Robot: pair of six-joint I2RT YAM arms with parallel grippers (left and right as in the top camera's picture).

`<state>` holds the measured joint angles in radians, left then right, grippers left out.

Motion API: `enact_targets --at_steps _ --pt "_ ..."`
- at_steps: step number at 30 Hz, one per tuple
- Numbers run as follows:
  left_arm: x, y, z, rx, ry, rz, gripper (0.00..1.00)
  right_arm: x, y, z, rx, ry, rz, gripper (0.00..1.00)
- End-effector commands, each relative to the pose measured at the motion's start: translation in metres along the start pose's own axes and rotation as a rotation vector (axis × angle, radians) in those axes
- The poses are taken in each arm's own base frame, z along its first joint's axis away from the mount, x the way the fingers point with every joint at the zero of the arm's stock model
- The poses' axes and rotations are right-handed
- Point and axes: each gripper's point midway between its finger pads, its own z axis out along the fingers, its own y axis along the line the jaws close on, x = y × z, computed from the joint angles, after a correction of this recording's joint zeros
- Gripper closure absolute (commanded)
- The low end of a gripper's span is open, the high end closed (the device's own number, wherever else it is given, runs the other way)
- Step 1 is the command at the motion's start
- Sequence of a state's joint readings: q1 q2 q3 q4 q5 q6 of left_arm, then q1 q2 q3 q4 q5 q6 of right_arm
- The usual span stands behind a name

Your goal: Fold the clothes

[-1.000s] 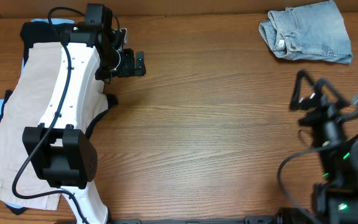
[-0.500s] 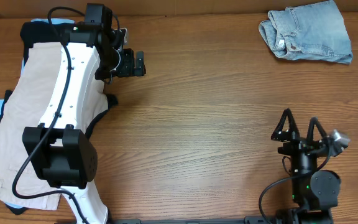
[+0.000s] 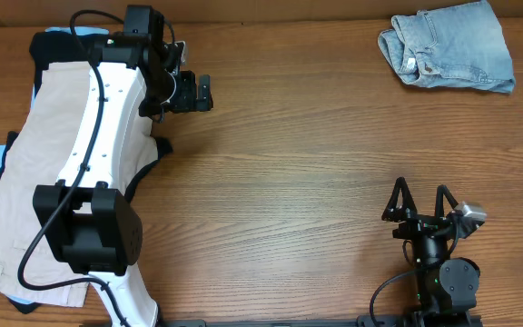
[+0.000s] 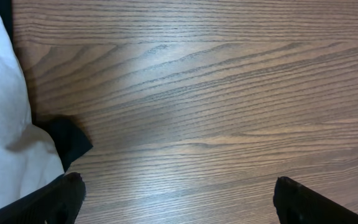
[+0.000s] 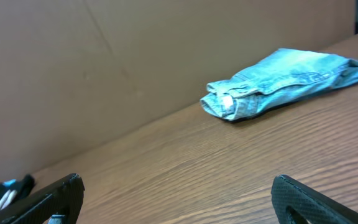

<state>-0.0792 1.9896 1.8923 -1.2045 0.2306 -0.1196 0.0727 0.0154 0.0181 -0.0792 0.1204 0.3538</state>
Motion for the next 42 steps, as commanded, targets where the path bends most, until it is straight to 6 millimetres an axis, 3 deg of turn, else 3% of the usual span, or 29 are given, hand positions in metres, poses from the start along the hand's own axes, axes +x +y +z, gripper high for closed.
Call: enact_targets --at_steps 1,34,38,42 --pt "-0.003 -0.006 -0.010 0.003 -0.027 0.034 0.00 0.004 0.006 0.000 -0.038 0.009 -0.051 0.00" --pt "-0.003 -0.006 -0.011 -0.001 -0.030 0.036 0.00 0.007 0.011 -0.001 -0.068 0.024 -0.051 0.00" --pt "-0.006 0.009 -0.032 -0.116 -0.087 0.043 0.00 0.007 0.011 -0.001 -0.068 0.024 -0.051 0.00" --pt "-0.008 0.004 -0.071 -0.130 -0.183 0.057 0.00 0.007 0.011 -0.001 -0.068 0.024 -0.051 0.00"
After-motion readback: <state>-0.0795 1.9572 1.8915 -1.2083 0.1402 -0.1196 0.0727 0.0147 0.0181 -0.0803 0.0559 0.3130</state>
